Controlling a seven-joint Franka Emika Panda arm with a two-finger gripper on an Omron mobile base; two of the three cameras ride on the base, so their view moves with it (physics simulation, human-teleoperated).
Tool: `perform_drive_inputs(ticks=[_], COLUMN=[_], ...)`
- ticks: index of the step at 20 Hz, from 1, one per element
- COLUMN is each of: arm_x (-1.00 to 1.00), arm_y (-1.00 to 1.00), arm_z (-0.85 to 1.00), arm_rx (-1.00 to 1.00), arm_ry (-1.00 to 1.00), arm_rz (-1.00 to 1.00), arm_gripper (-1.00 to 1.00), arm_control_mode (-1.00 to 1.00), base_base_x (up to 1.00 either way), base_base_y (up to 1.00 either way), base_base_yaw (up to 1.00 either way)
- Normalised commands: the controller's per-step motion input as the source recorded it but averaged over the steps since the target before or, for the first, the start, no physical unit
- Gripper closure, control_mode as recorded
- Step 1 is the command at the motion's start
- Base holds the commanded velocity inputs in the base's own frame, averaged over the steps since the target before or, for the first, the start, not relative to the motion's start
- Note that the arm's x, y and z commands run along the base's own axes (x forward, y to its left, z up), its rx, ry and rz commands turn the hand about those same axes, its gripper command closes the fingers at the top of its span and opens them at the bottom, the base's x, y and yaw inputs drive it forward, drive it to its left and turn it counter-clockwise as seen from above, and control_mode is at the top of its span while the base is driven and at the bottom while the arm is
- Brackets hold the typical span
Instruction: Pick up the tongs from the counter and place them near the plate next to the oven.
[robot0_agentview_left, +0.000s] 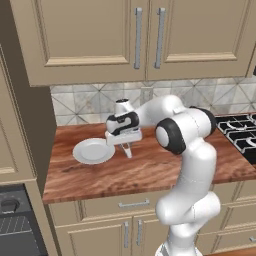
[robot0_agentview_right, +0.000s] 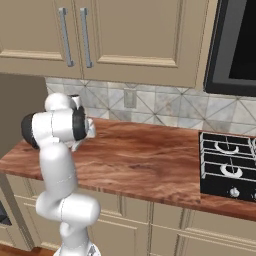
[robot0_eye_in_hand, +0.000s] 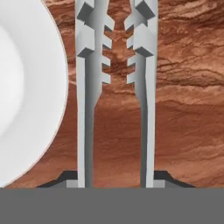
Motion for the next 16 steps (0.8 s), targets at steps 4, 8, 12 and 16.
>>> perform_drive_inputs(ticks=[4, 8, 12, 16], arm_x=[0.37, 0.23, 0.03, 0.0], arm_y=[0.0, -0.05, -0.01, 0.0], arm_z=[-0.43, -0.36, -0.26, -0.07], arm_rx=[0.0, 0.0, 0.0, 0.0], arm_ry=[0.0, 0.0, 0.0, 0.0], arm_rz=[0.0, 0.0, 0.0, 0.0], arm_gripper=[1.0, 1.0, -1.0, -1.0], arm_control_mode=[-1.0, -1.0, -1.0, -1.0], base_base_x=[0.0, 0.0, 0.0, 0.0], base_base_y=[0.0, 0.0, 0.0, 0.0], base_base_yaw=[0.0, 0.0, 0.0, 0.0])
